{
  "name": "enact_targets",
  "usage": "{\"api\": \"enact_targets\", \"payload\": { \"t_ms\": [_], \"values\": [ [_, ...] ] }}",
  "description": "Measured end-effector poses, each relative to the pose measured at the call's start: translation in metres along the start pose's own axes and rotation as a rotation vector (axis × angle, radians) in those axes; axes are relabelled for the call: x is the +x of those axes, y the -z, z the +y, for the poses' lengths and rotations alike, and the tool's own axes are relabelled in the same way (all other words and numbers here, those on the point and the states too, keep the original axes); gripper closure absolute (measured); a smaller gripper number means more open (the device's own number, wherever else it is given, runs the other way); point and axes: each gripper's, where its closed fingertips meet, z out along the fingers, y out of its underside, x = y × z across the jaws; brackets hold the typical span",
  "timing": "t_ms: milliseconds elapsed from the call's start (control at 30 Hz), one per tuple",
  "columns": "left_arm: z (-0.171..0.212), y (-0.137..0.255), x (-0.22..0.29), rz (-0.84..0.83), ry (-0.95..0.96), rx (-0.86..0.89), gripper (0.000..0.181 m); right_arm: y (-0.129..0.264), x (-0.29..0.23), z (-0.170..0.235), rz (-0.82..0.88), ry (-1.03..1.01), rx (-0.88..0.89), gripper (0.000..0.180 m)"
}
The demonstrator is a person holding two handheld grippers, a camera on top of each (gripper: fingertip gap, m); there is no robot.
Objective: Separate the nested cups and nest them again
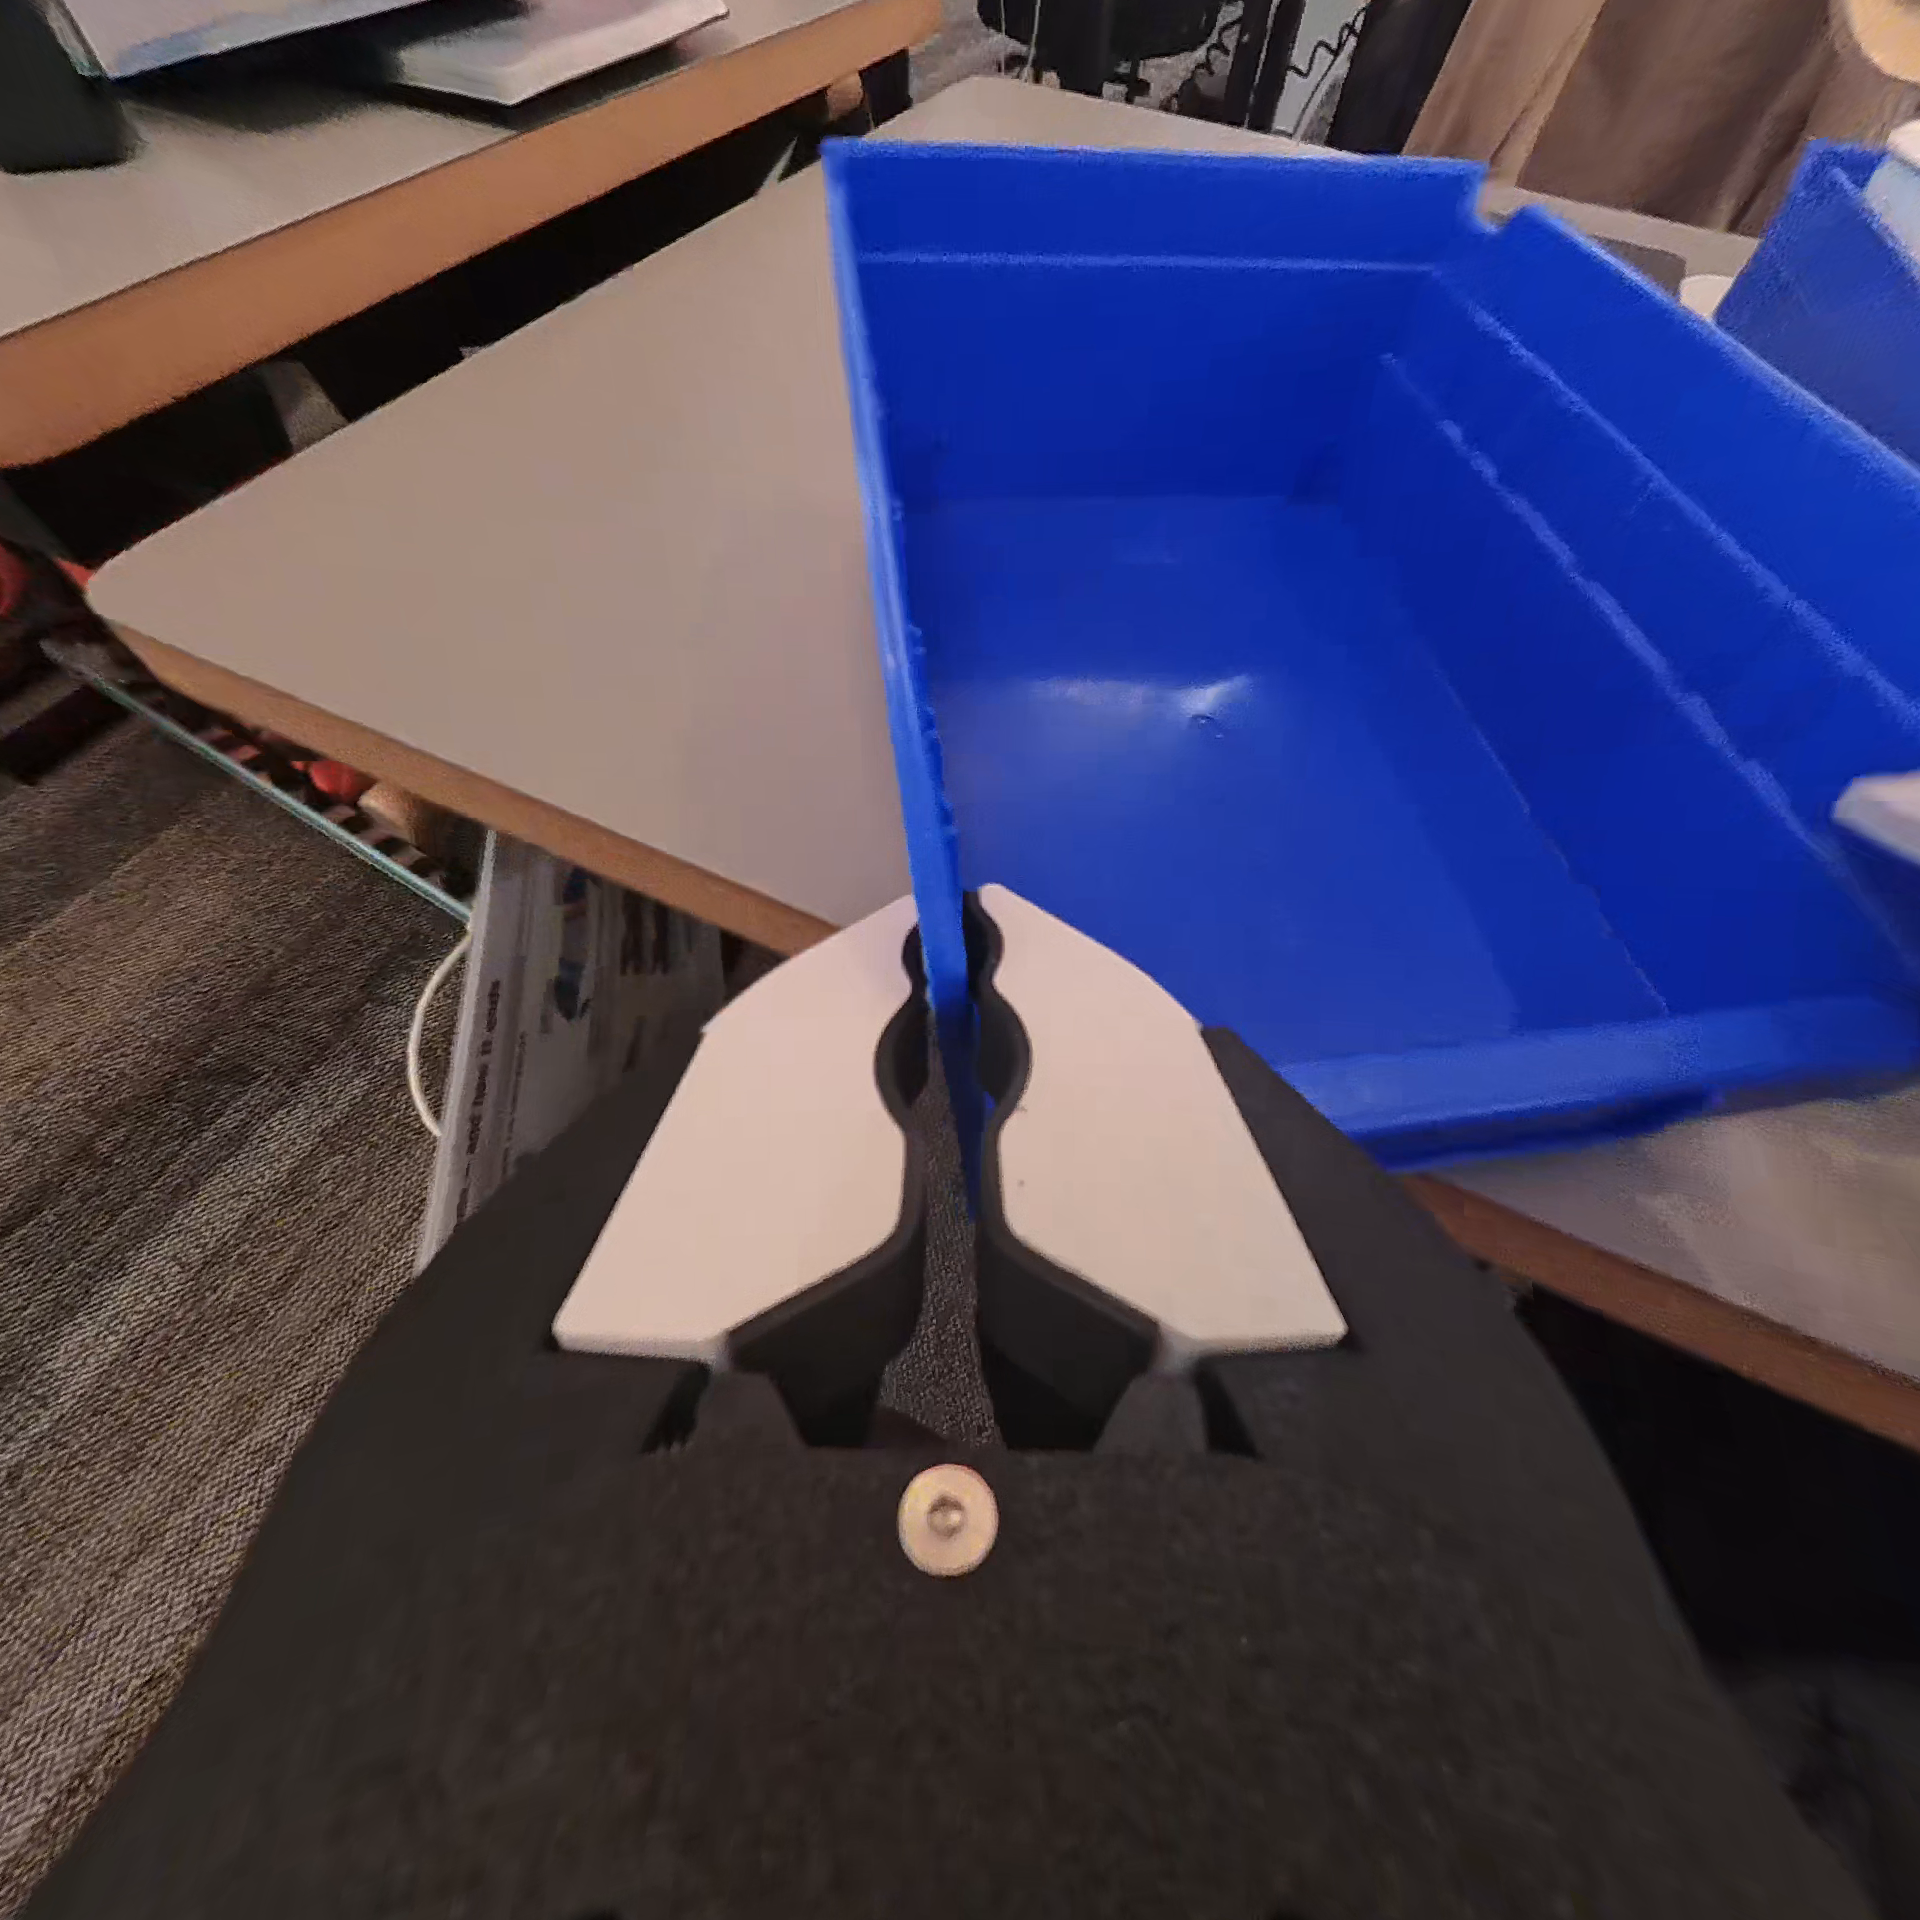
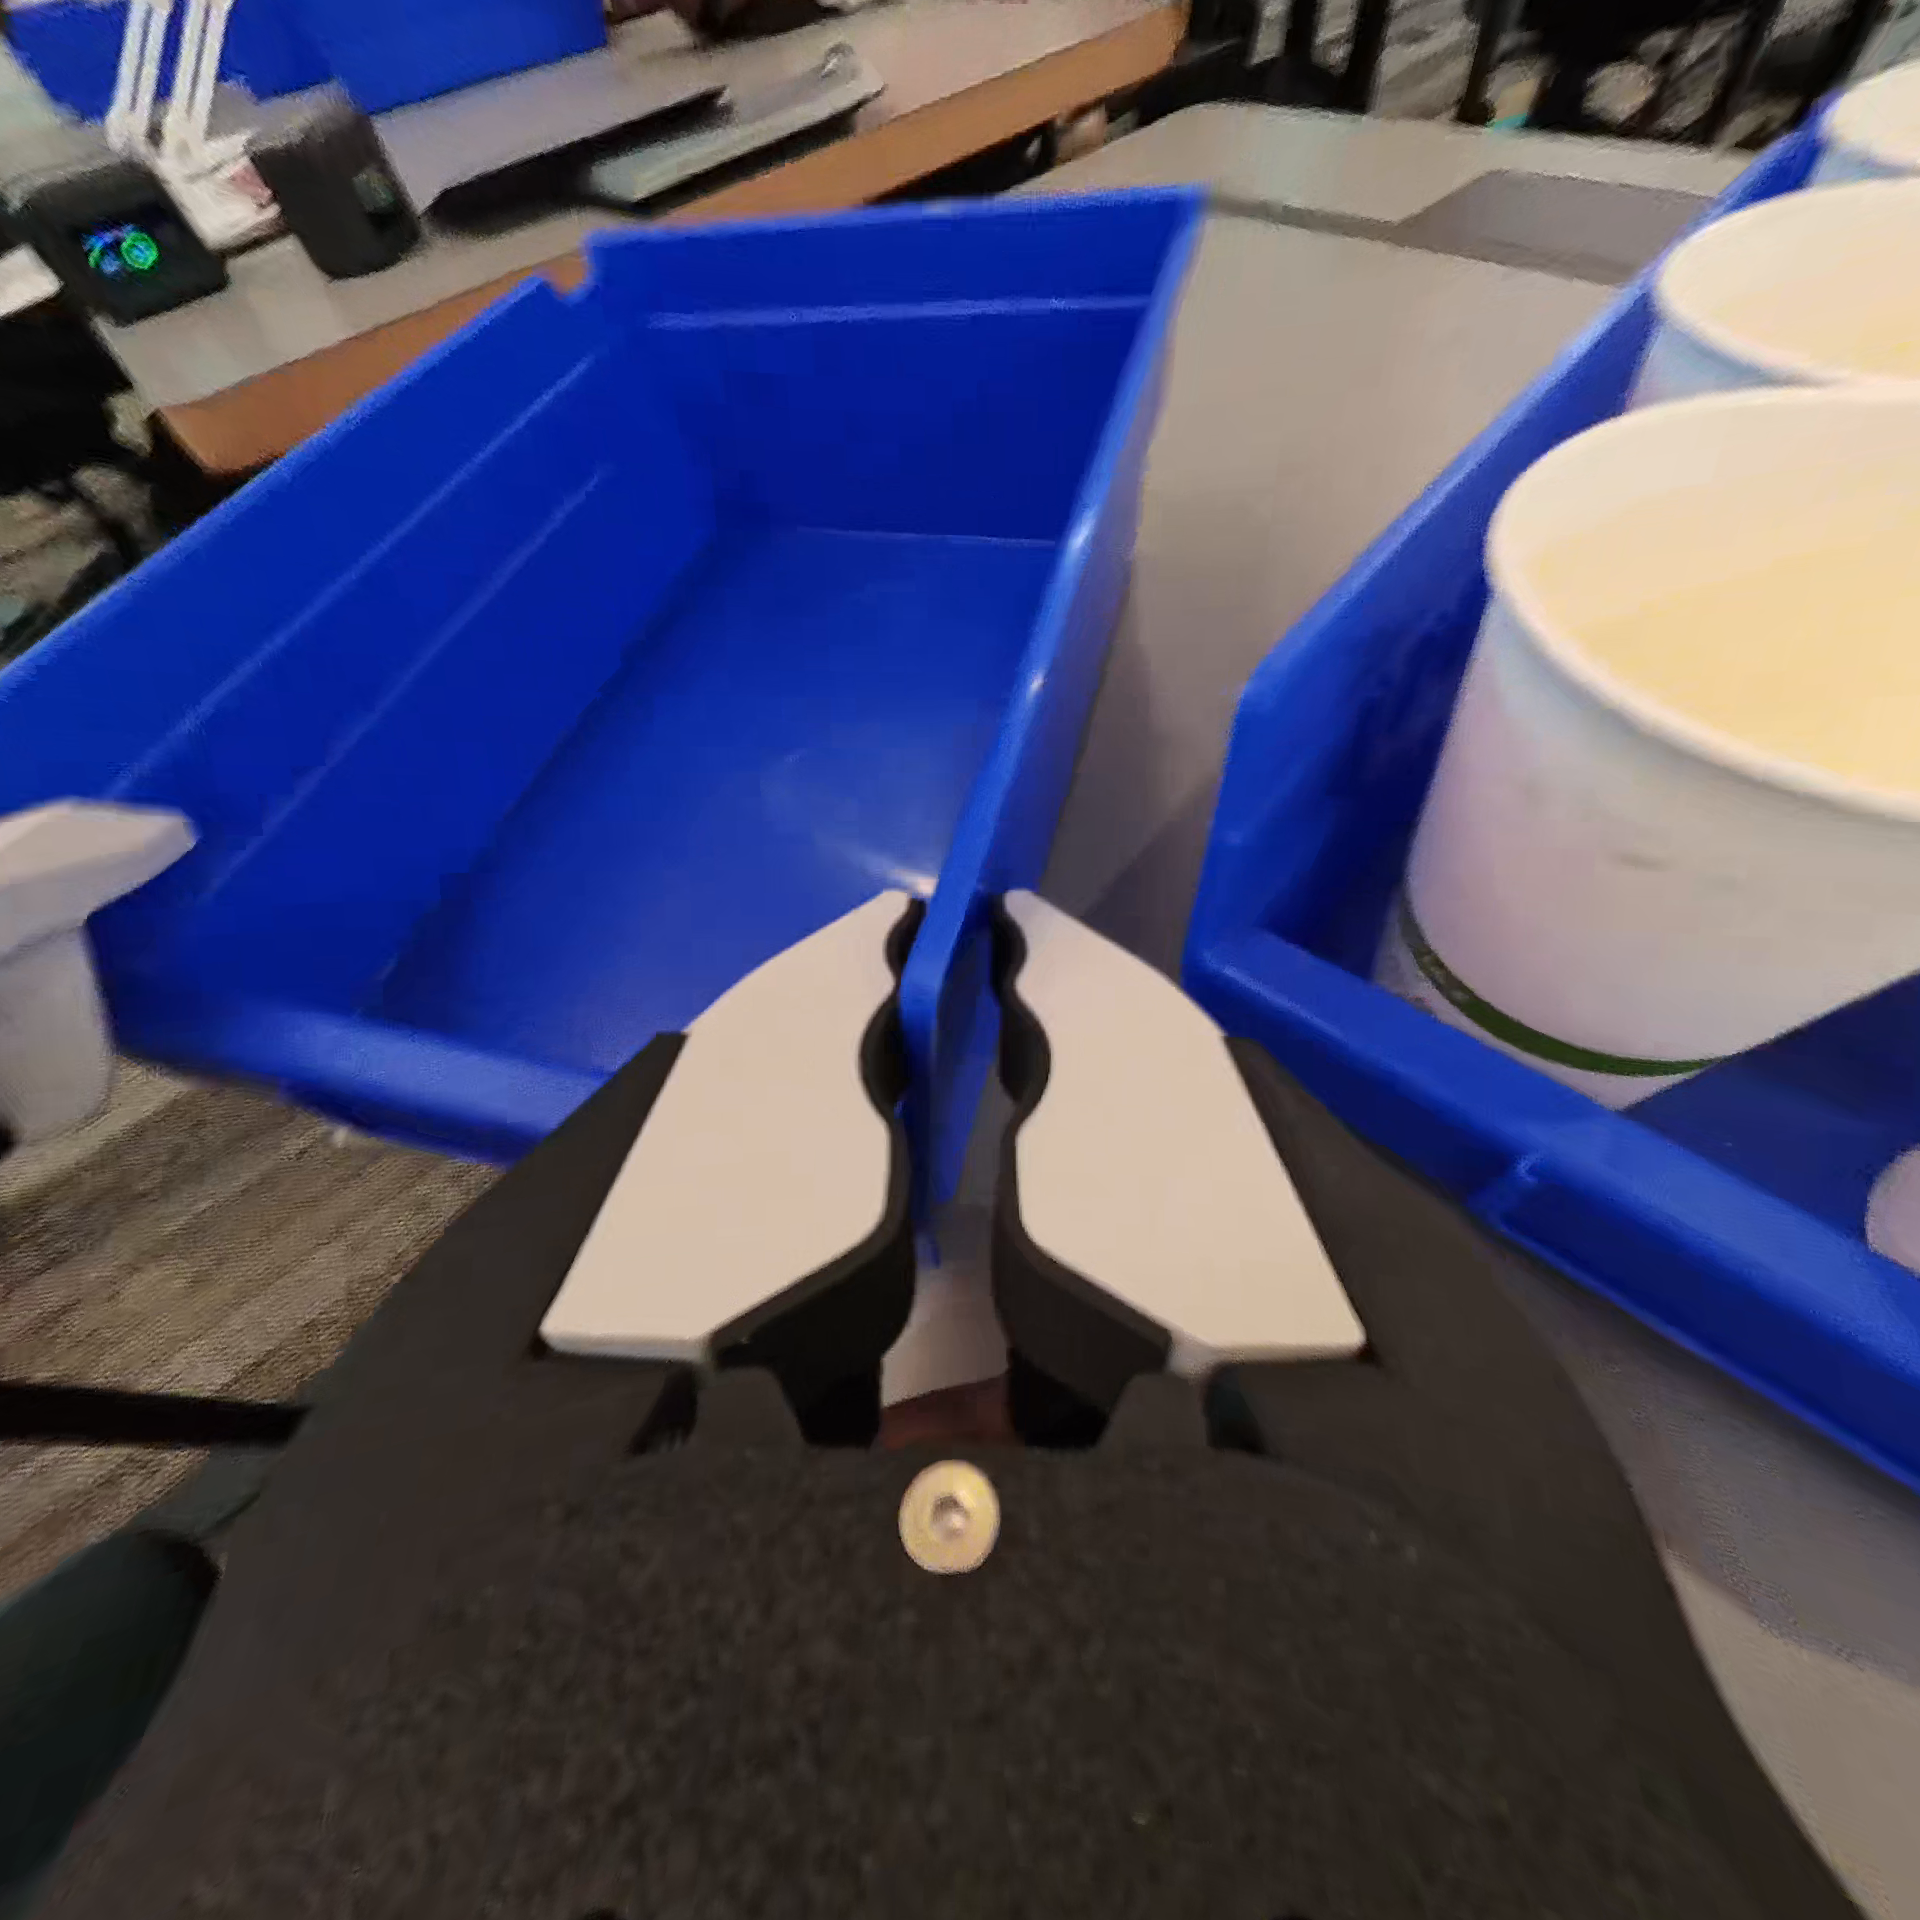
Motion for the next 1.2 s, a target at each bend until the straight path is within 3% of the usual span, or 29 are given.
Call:
{"api": "enact_targets", "payload": {
  "t_ms": [133, 333, 467, 600, 733, 900, 1033, 1200],
  "values": [
    [-0.006, 0.030, 0.004, -0.082, -0.031, 0.109, 0.177, 0.012, -0.003, -0.015, 0.037, 0.008, 0.069, 0.176],
    [-0.093, 0.079, 0.042, -0.060, -0.056, 0.409, 0.177, 0.090, 0.014, -0.102, 0.138, 0.073, 0.373, 0.176],
    [-0.152, 0.089, 0.131, 0.128, -0.106, 0.540, 0.177, 0.171, 0.084, -0.149, 0.324, 0.095, 0.505, 0.176],
    [-0.179, 0.086, 0.261, 0.370, -0.125, 0.562, 0.177, 0.264, 0.180, -0.151, 0.573, 0.059, 0.524, 0.176],
    [-0.151, 0.081, 0.401, 0.586, -0.183, 0.463, 0.177, 0.343, 0.281, -0.102, 0.767, -0.036, 0.430, 0.176],
    [-0.062, 0.062, 0.524, 0.700, -0.277, 0.288, 0.176, 0.387, 0.380, -0.012, 0.842, -0.141, 0.255, 0.176],
    [0.003, 0.044, 0.568, 0.715, -0.345, 0.146, 0.176, 0.385, 0.425, 0.056, 0.804, -0.255, 0.142, 0.176],
    [0.045, 0.035, 0.583, 0.712, -0.392, 0.055, 0.174, 0.381, 0.443, 0.095, 0.755, -0.299, 0.084, 0.176]
  ]
}}
